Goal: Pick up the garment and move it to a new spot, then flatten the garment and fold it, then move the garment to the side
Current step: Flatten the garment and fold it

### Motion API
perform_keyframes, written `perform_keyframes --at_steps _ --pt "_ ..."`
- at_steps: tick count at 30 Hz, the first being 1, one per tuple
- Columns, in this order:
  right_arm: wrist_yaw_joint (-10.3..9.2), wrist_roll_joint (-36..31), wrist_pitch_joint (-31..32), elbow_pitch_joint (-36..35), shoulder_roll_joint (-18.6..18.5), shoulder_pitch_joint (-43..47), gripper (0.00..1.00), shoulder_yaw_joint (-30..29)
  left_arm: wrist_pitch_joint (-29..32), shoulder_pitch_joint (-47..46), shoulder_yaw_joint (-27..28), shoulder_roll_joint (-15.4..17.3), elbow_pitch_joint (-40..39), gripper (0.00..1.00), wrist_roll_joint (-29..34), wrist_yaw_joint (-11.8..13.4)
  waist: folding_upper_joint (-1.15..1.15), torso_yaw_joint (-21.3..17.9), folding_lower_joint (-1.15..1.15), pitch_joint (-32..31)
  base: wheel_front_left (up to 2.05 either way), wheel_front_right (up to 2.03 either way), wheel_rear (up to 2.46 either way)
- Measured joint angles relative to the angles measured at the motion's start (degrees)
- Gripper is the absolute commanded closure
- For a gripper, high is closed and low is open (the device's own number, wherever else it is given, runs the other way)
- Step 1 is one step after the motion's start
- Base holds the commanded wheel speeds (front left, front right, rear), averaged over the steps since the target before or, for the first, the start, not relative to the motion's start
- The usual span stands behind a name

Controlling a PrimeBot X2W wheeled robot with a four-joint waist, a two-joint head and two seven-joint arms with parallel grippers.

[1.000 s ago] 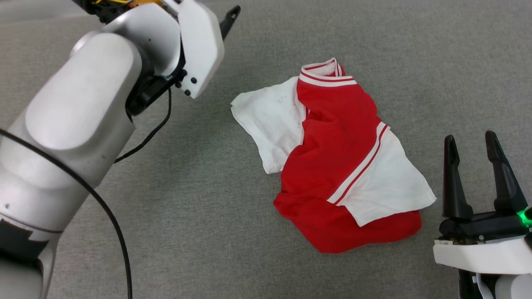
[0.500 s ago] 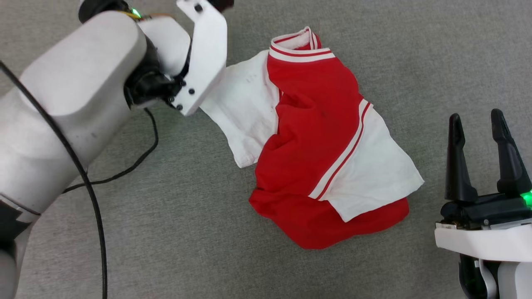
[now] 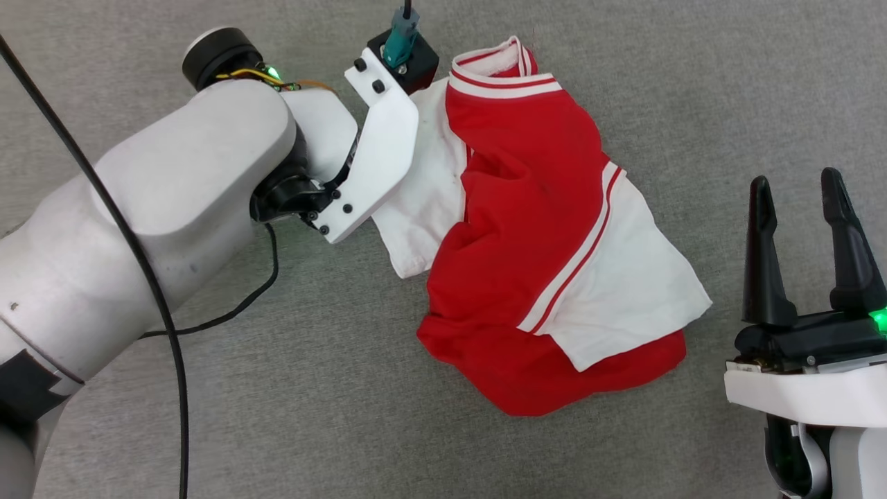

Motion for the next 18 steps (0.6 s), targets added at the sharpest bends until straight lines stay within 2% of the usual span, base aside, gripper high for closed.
perform_keyframes --at_steps 6,15,18 --pt "0.0 -1.04 0.0 0.77 0.01 1.14 0.0 -0.04 -3.22 0.86 -0.11 2.34 -0.54 1.0 -2.0 0.0 0.0 1.72 0.0 -3.67 0.0 0.0 0.0" --pt "0.0 -1.63 0.0 1.07 0.01 3.5 0.0 -0.42 -6.77 6.02 -0.12 12.82 3.42 1.0 -6.06 0.0 0.0 4.91 -0.01 -8.36 0.0 0.0 0.0" --pt "0.0 -1.96 0.0 1.16 0.01 3.73 0.0 -0.3 -8.08 8.36 -0.1 14.82 6.44 1.0 -7.11 0.0 0.0 5.68 -0.01 -8.75 0.0 0.0 0.0"
